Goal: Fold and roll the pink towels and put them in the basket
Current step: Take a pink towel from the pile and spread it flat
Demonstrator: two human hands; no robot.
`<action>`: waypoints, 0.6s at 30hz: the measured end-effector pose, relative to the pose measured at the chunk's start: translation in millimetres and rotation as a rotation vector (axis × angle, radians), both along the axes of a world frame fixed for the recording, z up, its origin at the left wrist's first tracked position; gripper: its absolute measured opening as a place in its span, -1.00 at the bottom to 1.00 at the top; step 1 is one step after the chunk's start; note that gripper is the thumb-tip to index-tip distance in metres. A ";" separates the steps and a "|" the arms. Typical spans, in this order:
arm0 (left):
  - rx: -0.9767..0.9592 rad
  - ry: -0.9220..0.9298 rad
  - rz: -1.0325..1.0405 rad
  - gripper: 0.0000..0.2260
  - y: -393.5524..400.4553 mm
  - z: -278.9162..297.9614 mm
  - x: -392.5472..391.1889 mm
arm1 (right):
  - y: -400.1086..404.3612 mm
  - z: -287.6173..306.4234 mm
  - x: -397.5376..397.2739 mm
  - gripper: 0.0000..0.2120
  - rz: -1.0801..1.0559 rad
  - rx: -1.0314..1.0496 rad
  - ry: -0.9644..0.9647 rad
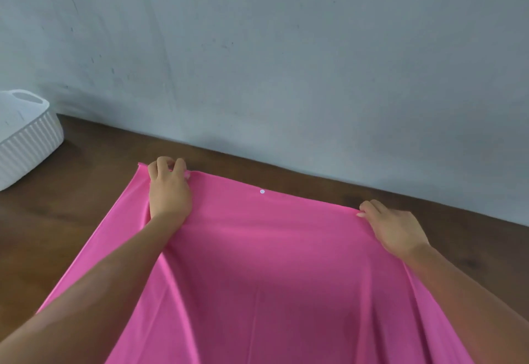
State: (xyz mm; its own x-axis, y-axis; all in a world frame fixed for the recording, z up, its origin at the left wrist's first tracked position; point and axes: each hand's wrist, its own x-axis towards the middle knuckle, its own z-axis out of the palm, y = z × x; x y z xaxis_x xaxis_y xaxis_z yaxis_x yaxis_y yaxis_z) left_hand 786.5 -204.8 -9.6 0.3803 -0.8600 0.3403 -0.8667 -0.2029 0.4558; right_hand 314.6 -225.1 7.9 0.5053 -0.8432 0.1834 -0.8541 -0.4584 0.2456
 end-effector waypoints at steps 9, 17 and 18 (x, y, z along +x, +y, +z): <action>-0.033 -0.033 0.017 -0.88 -69.9 -6.1 11.3 | -54.6 0.8 18.4 -0.68 0.025 -0.231 -0.013; 0.225 -0.416 0.004 -0.73 -74.2 15.2 7.4 | -42.8 17.9 56.0 -0.59 -0.176 -0.160 0.175; 0.250 -0.444 -0.017 -0.71 -73.4 23.0 11.0 | -35.0 25.1 67.1 -0.58 -0.238 -0.135 0.165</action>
State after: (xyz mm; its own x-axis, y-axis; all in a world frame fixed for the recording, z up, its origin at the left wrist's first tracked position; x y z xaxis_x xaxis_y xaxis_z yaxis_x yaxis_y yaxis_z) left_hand 797.5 -278.2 13.3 0.2307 -0.9407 0.2487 -0.9699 -0.2427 -0.0183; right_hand 381.7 -260.1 33.0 0.3291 -0.9149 0.2337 -0.8772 -0.2046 0.4343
